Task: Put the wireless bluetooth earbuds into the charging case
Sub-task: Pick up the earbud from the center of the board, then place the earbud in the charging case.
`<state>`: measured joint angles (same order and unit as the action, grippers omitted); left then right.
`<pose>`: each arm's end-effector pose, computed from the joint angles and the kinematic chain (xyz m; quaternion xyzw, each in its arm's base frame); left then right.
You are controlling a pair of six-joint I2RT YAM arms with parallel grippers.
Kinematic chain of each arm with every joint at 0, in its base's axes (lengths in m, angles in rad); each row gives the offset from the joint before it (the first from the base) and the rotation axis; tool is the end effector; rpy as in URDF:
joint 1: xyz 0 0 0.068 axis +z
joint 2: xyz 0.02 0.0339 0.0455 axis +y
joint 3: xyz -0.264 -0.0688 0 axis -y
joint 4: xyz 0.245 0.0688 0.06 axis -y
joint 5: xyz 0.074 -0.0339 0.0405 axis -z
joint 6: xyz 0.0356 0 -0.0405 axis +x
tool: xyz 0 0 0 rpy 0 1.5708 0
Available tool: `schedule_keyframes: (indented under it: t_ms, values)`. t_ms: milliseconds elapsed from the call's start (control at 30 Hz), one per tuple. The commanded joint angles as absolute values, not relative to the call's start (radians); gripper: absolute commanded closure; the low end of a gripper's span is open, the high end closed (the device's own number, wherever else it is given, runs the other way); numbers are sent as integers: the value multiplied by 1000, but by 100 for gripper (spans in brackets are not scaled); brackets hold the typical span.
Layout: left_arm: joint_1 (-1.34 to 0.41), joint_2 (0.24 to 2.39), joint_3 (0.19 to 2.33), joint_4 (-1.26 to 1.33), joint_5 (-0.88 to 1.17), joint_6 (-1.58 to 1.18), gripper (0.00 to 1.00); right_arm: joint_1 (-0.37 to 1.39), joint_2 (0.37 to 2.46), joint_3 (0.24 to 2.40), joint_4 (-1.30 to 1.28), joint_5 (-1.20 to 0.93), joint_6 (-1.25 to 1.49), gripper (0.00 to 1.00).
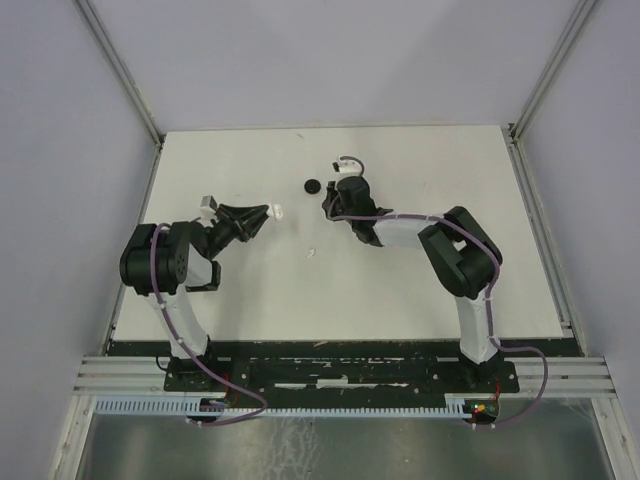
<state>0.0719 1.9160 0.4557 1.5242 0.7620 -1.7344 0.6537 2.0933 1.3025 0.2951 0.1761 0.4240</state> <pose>0.2965 -0.0033 0.1314 -0.3308 0.6062 -0.6716 0.2683 0.3710 0.2764 0.1584 -0.0533 0.8552 0.1969 0.4765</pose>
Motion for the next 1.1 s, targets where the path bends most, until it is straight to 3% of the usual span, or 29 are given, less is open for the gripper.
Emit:
schedule_keyframes:
  t_ms: [0,233,533,900,1067]
  values:
    - [4,1932,505,1684,734,-1783,97,622,1944,1170,664,91,464,95]
    - [-99,1973,565,1667,682,-1803,97,570,1821,957,958,27,521,98]
    - [-176,2024,617,1662,646,-1814,97,546,1728,863,1044,-54,535,98]
    - [-206,2040,646,1660,640,-1827,97,527,1810,792,1417,-161,606,99]
    - [-206,2035,647,1663,647,-1827,97,525,1831,805,1442,-204,623,99]
